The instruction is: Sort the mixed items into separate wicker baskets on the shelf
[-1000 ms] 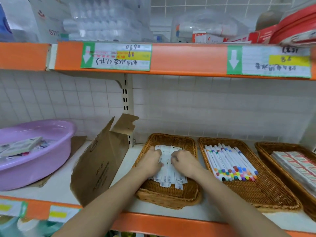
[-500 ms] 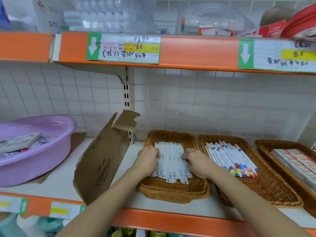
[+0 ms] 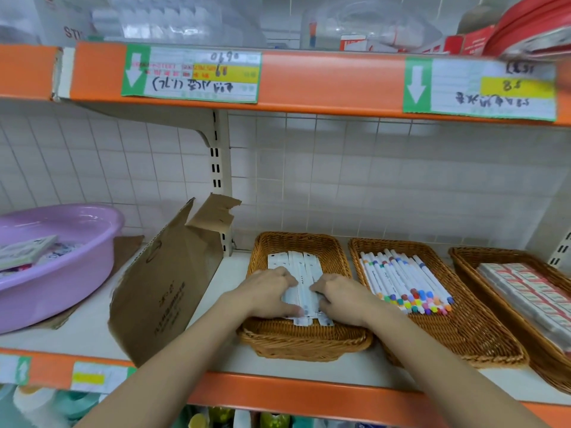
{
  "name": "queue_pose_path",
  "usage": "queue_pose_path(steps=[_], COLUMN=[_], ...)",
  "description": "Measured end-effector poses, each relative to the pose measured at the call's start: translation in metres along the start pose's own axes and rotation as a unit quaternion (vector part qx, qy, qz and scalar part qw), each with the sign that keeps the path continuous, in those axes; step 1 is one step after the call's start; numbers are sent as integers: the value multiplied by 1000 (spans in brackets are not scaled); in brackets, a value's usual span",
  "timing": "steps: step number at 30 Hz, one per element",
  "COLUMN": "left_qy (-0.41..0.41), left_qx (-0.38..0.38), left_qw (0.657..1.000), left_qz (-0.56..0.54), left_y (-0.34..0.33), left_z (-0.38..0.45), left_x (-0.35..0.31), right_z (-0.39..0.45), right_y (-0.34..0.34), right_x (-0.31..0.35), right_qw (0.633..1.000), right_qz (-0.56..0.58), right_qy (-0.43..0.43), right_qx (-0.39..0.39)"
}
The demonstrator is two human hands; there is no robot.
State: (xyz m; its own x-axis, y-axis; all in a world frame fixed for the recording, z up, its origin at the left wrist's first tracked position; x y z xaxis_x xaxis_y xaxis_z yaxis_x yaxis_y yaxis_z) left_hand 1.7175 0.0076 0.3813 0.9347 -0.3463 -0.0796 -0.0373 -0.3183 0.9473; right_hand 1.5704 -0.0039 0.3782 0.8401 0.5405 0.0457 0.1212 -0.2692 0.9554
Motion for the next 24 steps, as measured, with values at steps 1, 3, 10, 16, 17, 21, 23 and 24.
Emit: queue_pose_path(steps=[1,3,10,16,17,21,23,24], left_qy=[-1,7,8,6,6,6,6,6], left_qx=[8,19,-20,-36,-46,-34,-15,-7], left_qw=[1000,999,999,998,998,998,999,998], left_qz=[16,34,29,46,43,44,51,56], left_y=[-1,-3,-6,-7,-6,-4,-3,-3], left_z=[0,-1,-4,-4,-3,-2,-1,0], left_x=[-1,0,0,-2,-1,-3,-7,-8], right_z=[-1,-2,-5,-8,-8,-5,-4,-5], right_y=[-1,-1,-1,-3,-3,1,2,2], right_x=[0,-1,4,3,2,2,2,2], right_qw=[1000,999,999,997,996,997,998,998], right_qz=[0,9,-19,-39,-50,-43,-31,-29], right_qy=[6,21,36,45,46,43,46,47], right_qx=[-15,-29,-3,42,60,44,36,41])
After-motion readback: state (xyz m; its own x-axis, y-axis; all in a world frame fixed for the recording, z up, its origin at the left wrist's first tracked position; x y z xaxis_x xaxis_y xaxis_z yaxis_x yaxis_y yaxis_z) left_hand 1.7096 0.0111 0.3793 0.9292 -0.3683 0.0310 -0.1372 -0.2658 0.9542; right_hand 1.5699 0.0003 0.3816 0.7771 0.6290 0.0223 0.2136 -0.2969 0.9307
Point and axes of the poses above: each hand's wrist, its own z-axis towards the middle knuckle, its own y-axis out of the back of the hand, x = y × z, the point moved 4 cm from there along z, towards the middle knuckle, and after that the axes turned 12 degrees about x, right-handed, at the moved point
